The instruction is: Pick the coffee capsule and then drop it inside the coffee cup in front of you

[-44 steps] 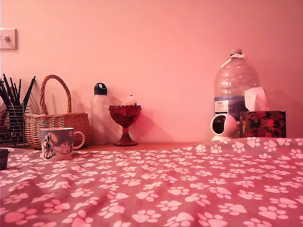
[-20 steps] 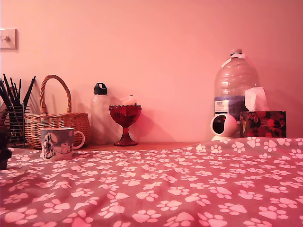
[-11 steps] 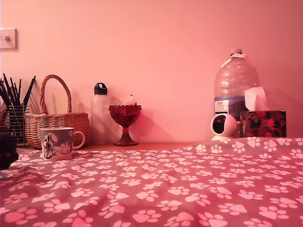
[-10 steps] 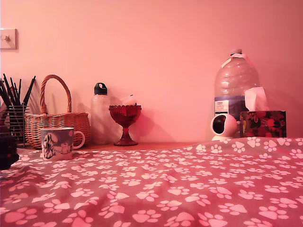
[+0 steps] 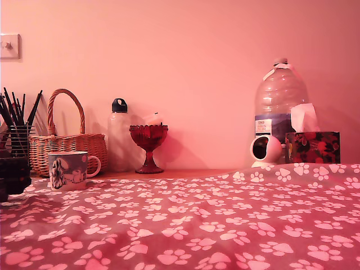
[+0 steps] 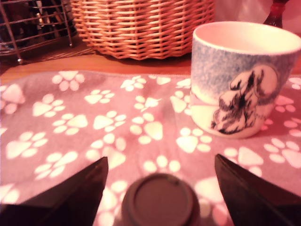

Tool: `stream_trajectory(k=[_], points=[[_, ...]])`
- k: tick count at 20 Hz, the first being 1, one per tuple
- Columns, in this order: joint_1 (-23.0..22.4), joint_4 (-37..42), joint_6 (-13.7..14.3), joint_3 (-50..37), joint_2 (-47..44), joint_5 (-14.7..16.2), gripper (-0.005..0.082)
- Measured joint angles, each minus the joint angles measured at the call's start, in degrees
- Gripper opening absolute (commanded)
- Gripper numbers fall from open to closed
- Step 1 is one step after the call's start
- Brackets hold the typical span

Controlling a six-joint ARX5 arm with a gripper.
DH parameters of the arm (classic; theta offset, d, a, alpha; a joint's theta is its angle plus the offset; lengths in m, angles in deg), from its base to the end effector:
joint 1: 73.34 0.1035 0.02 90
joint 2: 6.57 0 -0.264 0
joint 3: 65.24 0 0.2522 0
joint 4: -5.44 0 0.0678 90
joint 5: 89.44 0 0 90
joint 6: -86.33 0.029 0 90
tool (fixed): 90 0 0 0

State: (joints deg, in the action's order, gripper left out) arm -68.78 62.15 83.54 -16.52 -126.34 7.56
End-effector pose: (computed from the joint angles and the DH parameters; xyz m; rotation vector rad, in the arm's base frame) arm 0.3258 0.0224 0.0702 -0.0736 0.2500 -0.0363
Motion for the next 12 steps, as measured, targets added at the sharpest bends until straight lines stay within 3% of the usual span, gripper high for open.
stream_trajectory(k=[12], points=[[0.15,-4.94,1.49,1.49,0.00,0.63,0.0650]])
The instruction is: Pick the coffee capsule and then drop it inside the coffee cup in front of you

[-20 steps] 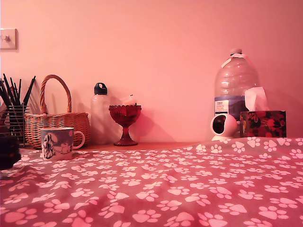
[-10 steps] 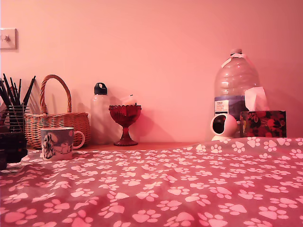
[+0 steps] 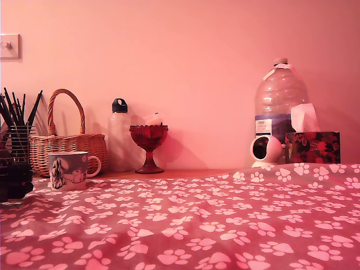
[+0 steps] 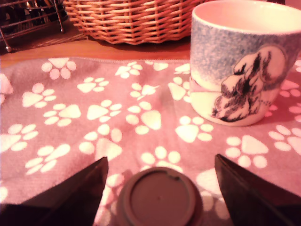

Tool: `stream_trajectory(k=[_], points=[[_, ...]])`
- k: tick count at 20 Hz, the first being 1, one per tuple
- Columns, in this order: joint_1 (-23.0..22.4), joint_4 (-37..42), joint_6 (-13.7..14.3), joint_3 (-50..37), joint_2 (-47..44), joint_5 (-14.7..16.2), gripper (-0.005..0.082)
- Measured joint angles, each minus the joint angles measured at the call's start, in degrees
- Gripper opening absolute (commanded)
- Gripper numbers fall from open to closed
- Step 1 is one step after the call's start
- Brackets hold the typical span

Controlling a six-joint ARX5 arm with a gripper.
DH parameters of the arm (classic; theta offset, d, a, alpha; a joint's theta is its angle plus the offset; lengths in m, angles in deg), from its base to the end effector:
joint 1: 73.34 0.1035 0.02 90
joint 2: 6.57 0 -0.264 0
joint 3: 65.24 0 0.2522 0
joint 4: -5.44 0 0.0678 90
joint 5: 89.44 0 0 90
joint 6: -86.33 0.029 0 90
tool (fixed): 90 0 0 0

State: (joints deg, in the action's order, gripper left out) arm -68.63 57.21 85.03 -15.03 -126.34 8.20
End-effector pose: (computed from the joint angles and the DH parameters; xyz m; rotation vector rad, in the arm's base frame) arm 0.3303 0.0233 0.0668 -0.0559 0.3093 -0.0472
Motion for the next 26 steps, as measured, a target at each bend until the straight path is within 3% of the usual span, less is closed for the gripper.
stream_trajectory(k=[2,6,8,17,26], points=[[0.00,-0.26,0.00,0.00,0.00,0.66,0.0575],[0.00,-0.44,0.02,0.00,0.00,1.36,0.0235],[0.00,-0.44,0.02,0.00,0.00,1.42,0.0141],[0.00,-2.51,0.02,0.09,0.48,5.79,0.0139],[-0.35,-17.35,0.02,0.09,12.44,9.49,0.0140]])
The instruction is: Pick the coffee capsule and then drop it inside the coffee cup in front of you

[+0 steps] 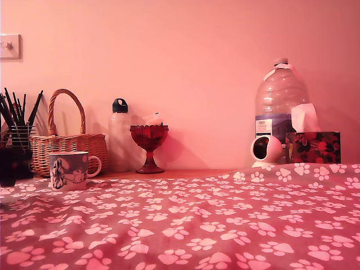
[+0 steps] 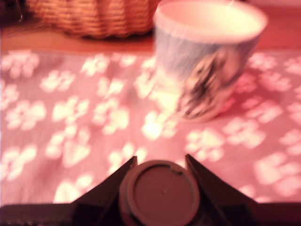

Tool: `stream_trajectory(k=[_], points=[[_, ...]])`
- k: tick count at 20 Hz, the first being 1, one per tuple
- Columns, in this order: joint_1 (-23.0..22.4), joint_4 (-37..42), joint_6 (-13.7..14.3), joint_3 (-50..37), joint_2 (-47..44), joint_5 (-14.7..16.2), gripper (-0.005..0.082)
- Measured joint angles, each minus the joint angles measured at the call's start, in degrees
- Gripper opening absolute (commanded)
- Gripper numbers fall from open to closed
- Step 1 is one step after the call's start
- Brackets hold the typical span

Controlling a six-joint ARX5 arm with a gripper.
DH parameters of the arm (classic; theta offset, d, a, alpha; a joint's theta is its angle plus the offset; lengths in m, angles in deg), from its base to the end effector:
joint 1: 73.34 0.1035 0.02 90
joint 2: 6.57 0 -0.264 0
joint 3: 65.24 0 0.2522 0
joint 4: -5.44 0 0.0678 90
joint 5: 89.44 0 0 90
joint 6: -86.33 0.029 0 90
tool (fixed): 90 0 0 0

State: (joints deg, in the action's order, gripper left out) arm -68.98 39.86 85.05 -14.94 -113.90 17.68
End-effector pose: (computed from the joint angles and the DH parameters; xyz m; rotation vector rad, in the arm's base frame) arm 0.3238 0.0161 0.1072 -0.0957 0.3910 -0.2155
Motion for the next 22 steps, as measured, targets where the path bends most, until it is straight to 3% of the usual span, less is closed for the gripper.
stream_trajectory(k=[7,10,22], points=[[-2.49,-11.56,0.00,0.00,9.97,0.85,0.0140],[-4.15,-15.56,1.44,0.00,13.77,0.87,0.0140],[-5.11,-21.59,1.51,0.42,19.21,0.83,0.0141]])
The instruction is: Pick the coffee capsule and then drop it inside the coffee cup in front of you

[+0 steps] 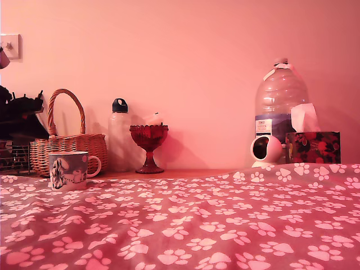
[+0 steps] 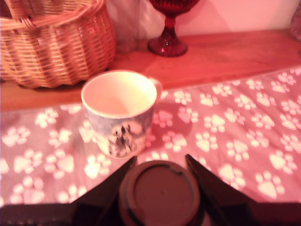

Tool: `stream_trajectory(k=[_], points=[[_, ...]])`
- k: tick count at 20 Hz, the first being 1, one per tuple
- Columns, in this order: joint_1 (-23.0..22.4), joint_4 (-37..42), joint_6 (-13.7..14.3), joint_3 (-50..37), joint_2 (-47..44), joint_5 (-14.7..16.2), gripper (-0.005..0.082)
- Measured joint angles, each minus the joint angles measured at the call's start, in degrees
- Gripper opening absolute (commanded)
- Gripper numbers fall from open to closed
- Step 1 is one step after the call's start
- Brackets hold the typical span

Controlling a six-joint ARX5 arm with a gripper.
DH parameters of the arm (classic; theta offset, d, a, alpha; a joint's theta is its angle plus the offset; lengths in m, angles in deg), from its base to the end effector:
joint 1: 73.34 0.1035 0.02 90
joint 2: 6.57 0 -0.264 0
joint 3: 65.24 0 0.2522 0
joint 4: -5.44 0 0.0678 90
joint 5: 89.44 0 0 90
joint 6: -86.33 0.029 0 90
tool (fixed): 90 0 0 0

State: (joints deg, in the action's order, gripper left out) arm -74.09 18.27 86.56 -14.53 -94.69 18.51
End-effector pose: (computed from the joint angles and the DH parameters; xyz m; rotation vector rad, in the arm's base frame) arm 0.2983 -0.0128 0.1745 -0.0605 0.4254 -0.3222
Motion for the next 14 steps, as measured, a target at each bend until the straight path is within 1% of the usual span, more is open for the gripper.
stream_trajectory(k=[2,4,7,11,14], points=[[0.00,-5.05,0.00,2.49,0.00,-0.39,0.0147],[-0.33,-10.36,0.00,7.41,0.00,-1.64,0.0148],[-0.39,-17.03,0.15,14.45,0.00,-1.95,0.0148],[-0.68,-23.54,0.17,20.55,-0.76,-3.23,0.0148],[-0.68,-27.82,0.20,26.49,-4.15,-3.32,0.0148]])
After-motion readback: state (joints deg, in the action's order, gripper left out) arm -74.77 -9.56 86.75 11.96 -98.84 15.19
